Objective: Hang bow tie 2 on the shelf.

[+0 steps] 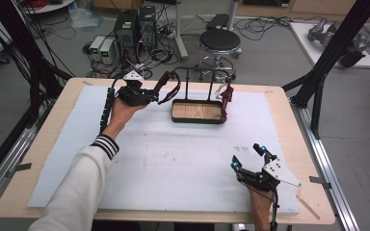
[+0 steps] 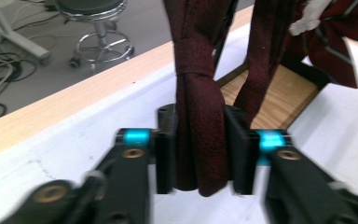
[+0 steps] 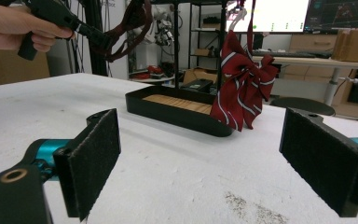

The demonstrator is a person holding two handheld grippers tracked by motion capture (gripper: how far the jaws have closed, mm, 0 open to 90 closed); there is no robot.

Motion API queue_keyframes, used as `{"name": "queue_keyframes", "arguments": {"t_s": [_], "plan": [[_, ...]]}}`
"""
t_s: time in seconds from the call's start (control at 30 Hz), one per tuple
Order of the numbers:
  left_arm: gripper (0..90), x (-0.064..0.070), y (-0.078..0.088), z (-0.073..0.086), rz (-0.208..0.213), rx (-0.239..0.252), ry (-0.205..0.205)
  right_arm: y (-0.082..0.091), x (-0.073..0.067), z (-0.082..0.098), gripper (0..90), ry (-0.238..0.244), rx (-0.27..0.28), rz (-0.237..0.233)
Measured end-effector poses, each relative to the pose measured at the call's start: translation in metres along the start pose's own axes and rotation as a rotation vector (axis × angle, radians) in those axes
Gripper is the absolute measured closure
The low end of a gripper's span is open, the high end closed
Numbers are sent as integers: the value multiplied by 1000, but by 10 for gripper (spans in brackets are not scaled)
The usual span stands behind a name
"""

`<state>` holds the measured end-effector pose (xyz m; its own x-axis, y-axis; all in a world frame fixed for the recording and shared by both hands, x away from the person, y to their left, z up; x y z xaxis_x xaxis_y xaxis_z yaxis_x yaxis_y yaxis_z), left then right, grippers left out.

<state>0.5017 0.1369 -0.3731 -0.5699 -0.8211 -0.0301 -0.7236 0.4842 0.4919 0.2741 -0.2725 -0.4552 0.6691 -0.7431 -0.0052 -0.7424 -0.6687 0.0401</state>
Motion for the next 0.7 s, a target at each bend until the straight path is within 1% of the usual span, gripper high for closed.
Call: {"name": "queue_keyframes", "arguments": {"t_s": [0.03,0.07,0.1,0.13,0.2,0.23,0.27,0.33,0.43,0.5,0.53,0.6,0.63,0.67,0.7], "plan": [[484,0,1,0,13,3,-2,0,0,0,116,0,0,0],[413,0,2,1,36,15,0,0,0,0,116,0,0,0],[340,0,3,1,36,21,0,0,0,0,116,0,0,1],[279,0,5,1,36,29,9,0,0,0,116,0,1,1],[183,0,10,3,38,38,15,0,0,0,116,-1,1,2],[162,1,14,4,40,45,14,0,0,0,116,1,1,2],[162,1,19,5,46,60,12,0,0,0,116,0,1,2],[162,1,33,7,58,113,14,0,0,0,116,0,0,1],[162,1,60,13,61,196,5,0,0,0,116,1,1,2],[162,1,77,19,58,231,-8,0,0,0,116,0,0,5],[162,1,88,24,58,266,-12,0,0,0,116,1,0,5],[162,2,105,35,53,289,-25,0,0,0,116,1,-1,4],[162,2,113,42,51,310,-25,0,0,0,116,0,-2,5],[162,3,121,49,43,318,-32,0,0,0,116,0,-1,8],[162,4,128,57,38,333,-26,-1,0,0,116,4,0,11]]}}
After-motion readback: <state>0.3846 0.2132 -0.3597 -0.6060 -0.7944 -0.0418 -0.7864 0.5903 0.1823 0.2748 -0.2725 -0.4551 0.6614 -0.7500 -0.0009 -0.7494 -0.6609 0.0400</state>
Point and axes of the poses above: each handheld gripper's, and its own axes: y roughly backward along the jaws, z roughly out of its underside, x roughly to its right, the point moved 2 cm from there along -y, roughly forward along the jaws, and after that the axes turned 13 degrees about -z, right-handed, at the moved point
